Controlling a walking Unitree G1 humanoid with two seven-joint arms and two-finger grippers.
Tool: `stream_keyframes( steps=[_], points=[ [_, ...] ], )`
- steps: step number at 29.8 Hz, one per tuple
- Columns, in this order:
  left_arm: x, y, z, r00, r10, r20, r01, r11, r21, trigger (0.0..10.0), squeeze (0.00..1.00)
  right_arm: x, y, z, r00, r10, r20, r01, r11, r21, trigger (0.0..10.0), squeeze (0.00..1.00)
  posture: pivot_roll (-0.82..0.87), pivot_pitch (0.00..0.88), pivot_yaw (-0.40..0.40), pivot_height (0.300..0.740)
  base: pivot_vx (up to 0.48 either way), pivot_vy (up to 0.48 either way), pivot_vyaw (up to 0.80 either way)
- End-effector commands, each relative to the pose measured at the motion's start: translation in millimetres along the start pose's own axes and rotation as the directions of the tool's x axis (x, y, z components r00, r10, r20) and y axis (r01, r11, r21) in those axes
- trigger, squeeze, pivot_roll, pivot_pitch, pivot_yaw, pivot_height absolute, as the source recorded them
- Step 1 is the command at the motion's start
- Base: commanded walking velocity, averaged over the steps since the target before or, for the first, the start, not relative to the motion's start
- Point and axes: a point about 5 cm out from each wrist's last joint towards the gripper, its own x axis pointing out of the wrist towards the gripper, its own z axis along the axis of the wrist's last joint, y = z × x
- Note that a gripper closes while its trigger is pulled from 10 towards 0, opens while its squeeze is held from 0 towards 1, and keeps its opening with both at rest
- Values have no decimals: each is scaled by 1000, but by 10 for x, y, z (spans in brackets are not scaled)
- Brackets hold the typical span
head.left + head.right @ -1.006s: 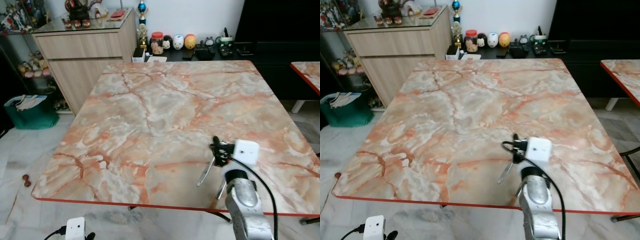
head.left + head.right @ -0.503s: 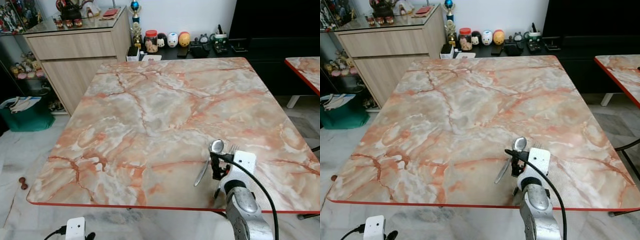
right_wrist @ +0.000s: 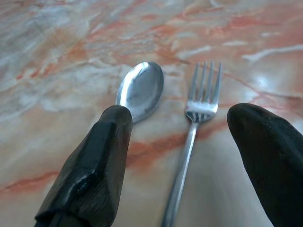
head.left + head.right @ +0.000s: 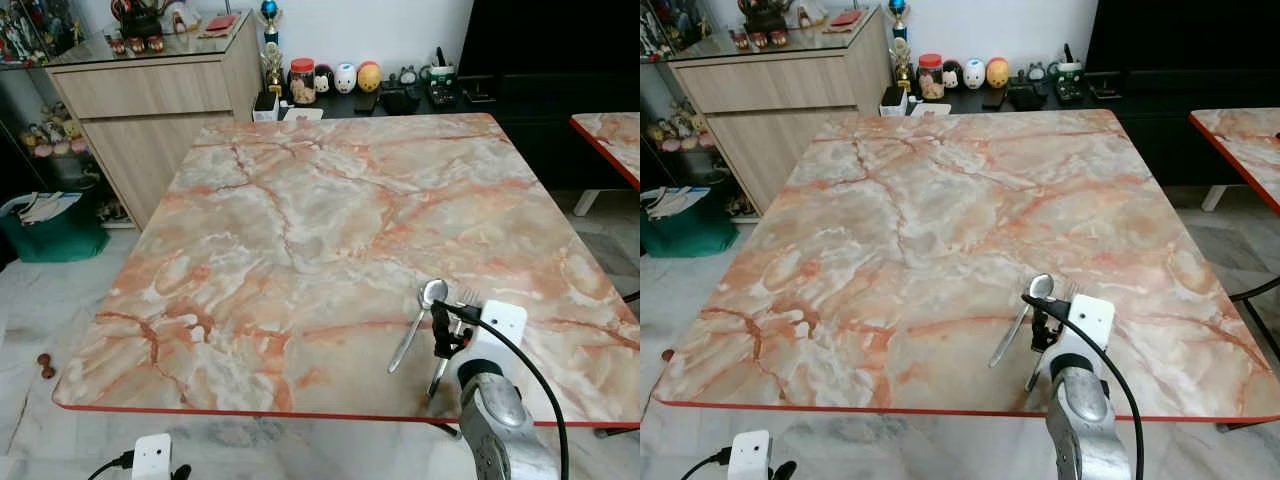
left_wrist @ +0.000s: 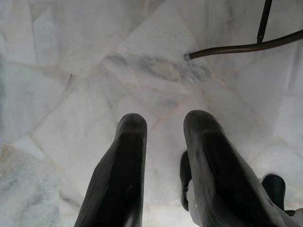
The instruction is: Setting the table
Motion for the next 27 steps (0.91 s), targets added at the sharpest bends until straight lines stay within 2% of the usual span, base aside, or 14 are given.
stream_keyframes(
  steps=[1, 5, 8, 23, 27],
  points=[
    [-11, 39, -33, 1000, 11, -14, -11, 1000, 5, 10000, 0, -12, -8, 0, 1000, -6, -4, 6, 1000, 2, 10000, 0, -101, 0, 54, 740, 0, 0, 0],
    [-8, 30, -25, 1000, 9, -11, -9, 1000, 4, 10000, 0, 4, -46, -57, 999, -33, -33, 33, 999, 2, 10000, 0, -100, 0, 52, 740, 0, 0, 0],
    [-10, 41, -37, 1000, 11, -20, -11, 1000, 5, 10000, 0, 8, -80, -99, 996, -60, -62, 62, 997, 42, 10000, 0, -101, 0, 54, 740, 0, 0, 0],
    [-19, 74, -62, 999, 19, -34, -19, 1000, 2, 10000, 0, 76, -30, -95, 998, -23, -64, 27, 998, 53, 10000, 0, -95, 0, 52, 740, 0, 0, 0],
    [-29, 74, -98, 999, 19, -47, -19, 1000, -2, 10000, 0, 88, -6, -138, 996, -1, -91, 5, 999, 38, 10000, 0, -94, 0, 50, 740, 0, 0, 0]
  ],
)
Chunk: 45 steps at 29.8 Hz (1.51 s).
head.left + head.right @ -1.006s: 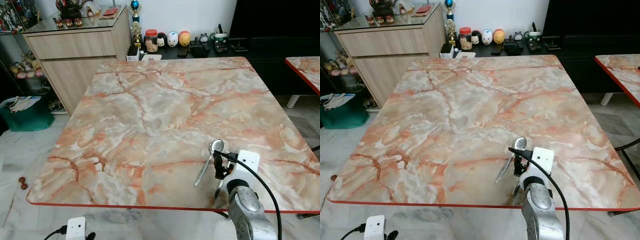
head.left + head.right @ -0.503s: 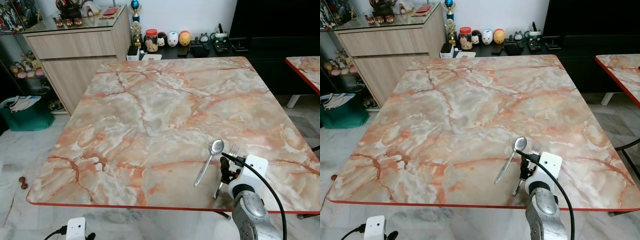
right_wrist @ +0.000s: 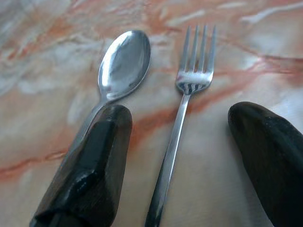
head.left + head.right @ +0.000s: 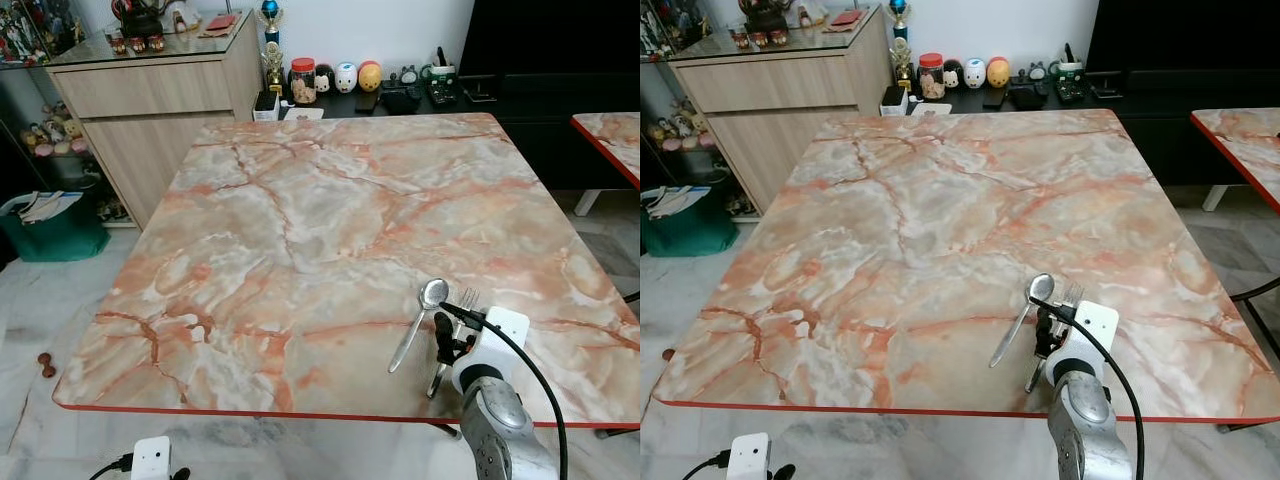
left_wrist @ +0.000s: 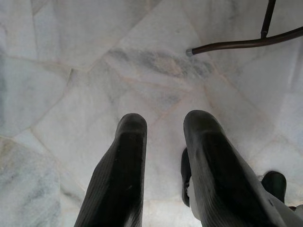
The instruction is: Setting the table
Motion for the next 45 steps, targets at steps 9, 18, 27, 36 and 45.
stream_keyframes(
  steps=[9, 18, 27, 36, 45],
  points=[
    [-42, 97, -134, 998, 20, -64, -20, 1000, -5, 10000, 0, 42, 23, -91, 997, 5, -72, -9, 999, -47, 10000, 0, -92, 0, 49, 740, 0, 0, 0],
    [-46, 81, -166, 996, 9, -85, -10, 1000, -12, 10000, 0, 47, -28, -194, 988, -27, -153, 8, 993, -121, 9765, 0, -92, 0, 48, 740, 0, 0, 0],
    [-40, 49, -169, 995, -2, -96, 0, 1000, -16, 10000, 0, 50, -66, -207, 983, -51, -174, 24, 987, -156, 0, 0, -95, 0, 47, 740, 0, 0, 0],
    [-41, 58, -178, 994, 0, -107, -1, 1000, -17, 10000, 0, 55, -49, -203, 983, -52, -176, 24, 987, -160, 0, 0, -93, 0, 47, 740, 0, 0, 0],
    [-58, 72, -225, 992, 4, -123, -6, 1000, -22, 10000, 0, 63, -75, -191, 983, -68, -172, 39, 986, -163, 0, 0, -92, 0, 45, 740, 0, 0, 0]
  ],
)
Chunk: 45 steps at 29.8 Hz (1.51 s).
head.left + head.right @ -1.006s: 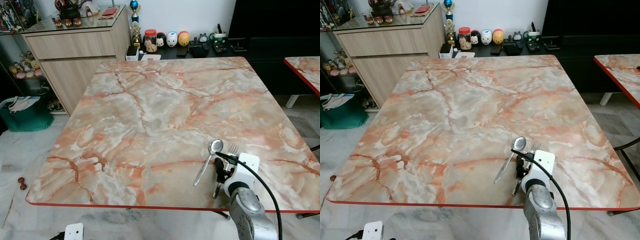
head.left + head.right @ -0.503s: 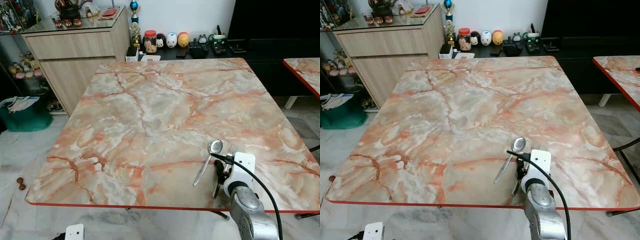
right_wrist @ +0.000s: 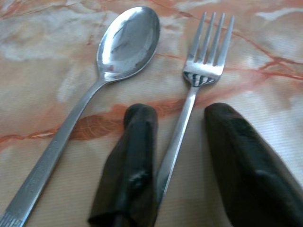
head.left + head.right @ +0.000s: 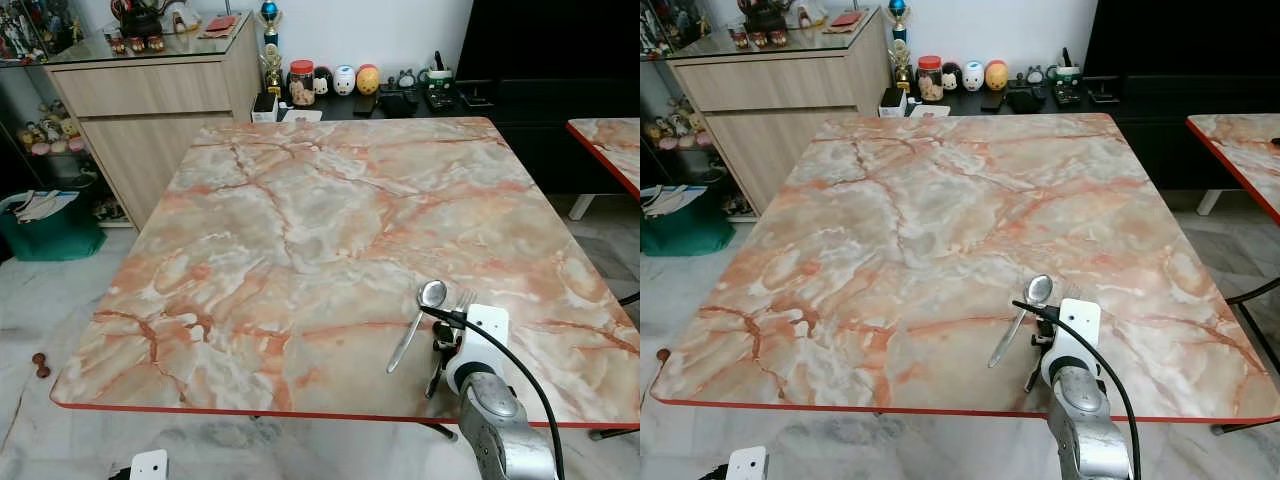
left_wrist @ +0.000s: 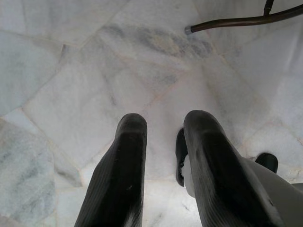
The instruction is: Setting the table
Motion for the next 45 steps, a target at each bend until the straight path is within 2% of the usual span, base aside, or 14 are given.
stream_keyframes(
  steps=[1, 17, 30, 31, 40, 45],
  points=[
    [-20, 39, -85, 999, 8, -41, -8, 1000, -2, 10000, 0, 10, -54, -177, 995, -32, -93, 30, 999, -16, 0, 0, -92, 0, 45, 740, 0, 0, 0],
    [-35, 88, -119, 998, 18, -53, -19, 1000, -9, 10000, 0, 0, -99, -199, 991, -88, -97, 84, 996, -35, 0, 0, -85, 0, 42, 740, 0, 0, 0],
    [-17, 45, -58, 1000, 1, -26, -2, 1000, -12, 10000, 0, -11, -265, -157, 974, -220, -61, 218, 975, -48, 78, 0, -85, 0, 44, 740, 0, 0, 0],
    [-16, 45, -58, 1000, 2, -26, -2, 1000, -11, 10000, 0, -12, -276, -141, 971, -232, -51, 230, 972, -49, 10000, 0, -87, 0, 44, 740, 0, 0, 0],
    [-9, 31, -40, 1000, -1, -24, 1, 1000, -10, 10000, 0, -58, -387, 66, 941, -322, 106, 330, 941, -69, 10000, 0, -93, 0, 47, 740, 0, 0, 0],
    [-10, 29, -42, 1000, -2, -24, 2, 1000, -9, 10000, 0, -71, -367, 156, 936, -301, 179, 313, 949, -39, 10000, 0, -96, 0, 48, 740, 0, 0, 0]
  ],
)
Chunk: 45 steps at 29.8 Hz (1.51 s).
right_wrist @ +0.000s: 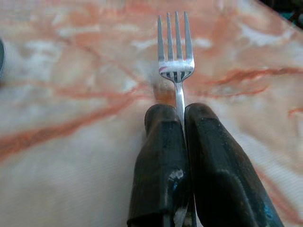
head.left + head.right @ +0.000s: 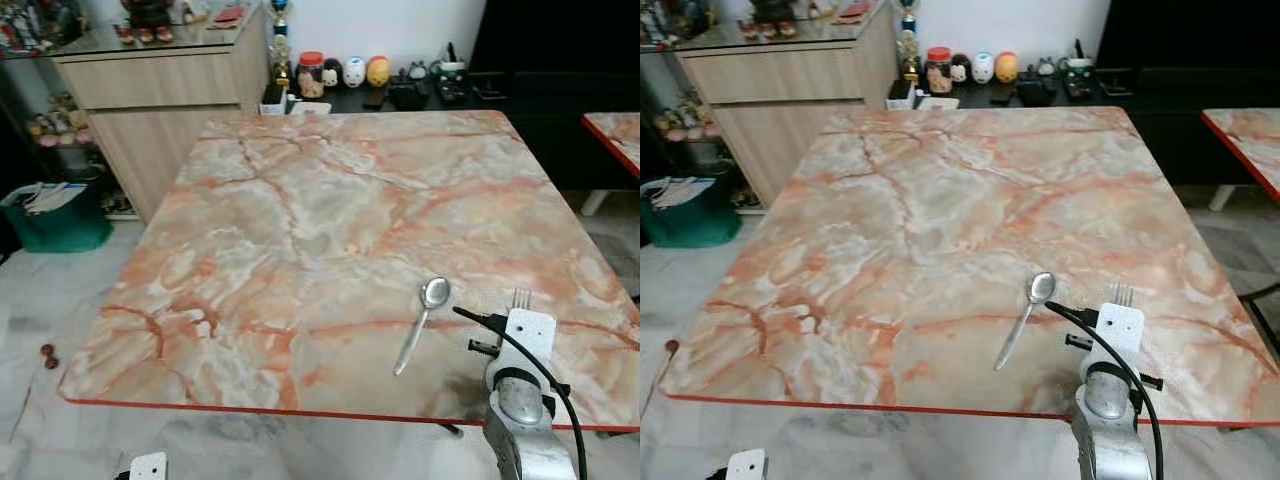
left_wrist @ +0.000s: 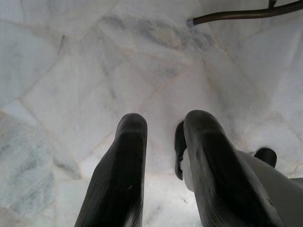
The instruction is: Setting the table
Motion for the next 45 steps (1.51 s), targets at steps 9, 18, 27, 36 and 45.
stream_keyframes(
  steps=[9, 18, 27, 36, 45],
  points=[
    [-17, 44, -42, 1000, 10, -5, -10, 1000, 13, 10000, 0, -129, 406, 520, 893, 310, 328, -320, 947, -23, 10000, 0, -99, 0, 48, 740, 0, 0, 0],
    [-18, 43, -46, 1000, 22, -5, -22, 1000, 7, 10000, 0, -211, 603, 671, 775, 501, 386, -515, 854, -76, 10000, 0, -104, 0, 44, 740, 0, 0, 0],
    [-10, 35, -10, 1000, 23, 10, -23, 1000, 10, 10000, 0, -199, 640, 668, 741, 547, 390, -558, 824, -96, 10000, 0, -104, 0, 38, 740, 0, 0, 0],
    [-2, -5, 34, 999, -8, 40, 8, 1000, 17, 10000, 0, -215, 690, 684, 736, 546, 401, -568, 820, -74, 10000, 0, -103, 0, 44, 740, 0, -179, 0],
    [5, -29, 69, 998, -17, 58, 16, 1000, 15, 10000, 0, -171, 655, 715, 745, 528, 409, -559, 827, -49, 10000, 0, -108, 0, 44, 740, 0, -425, 0]
  ],
)
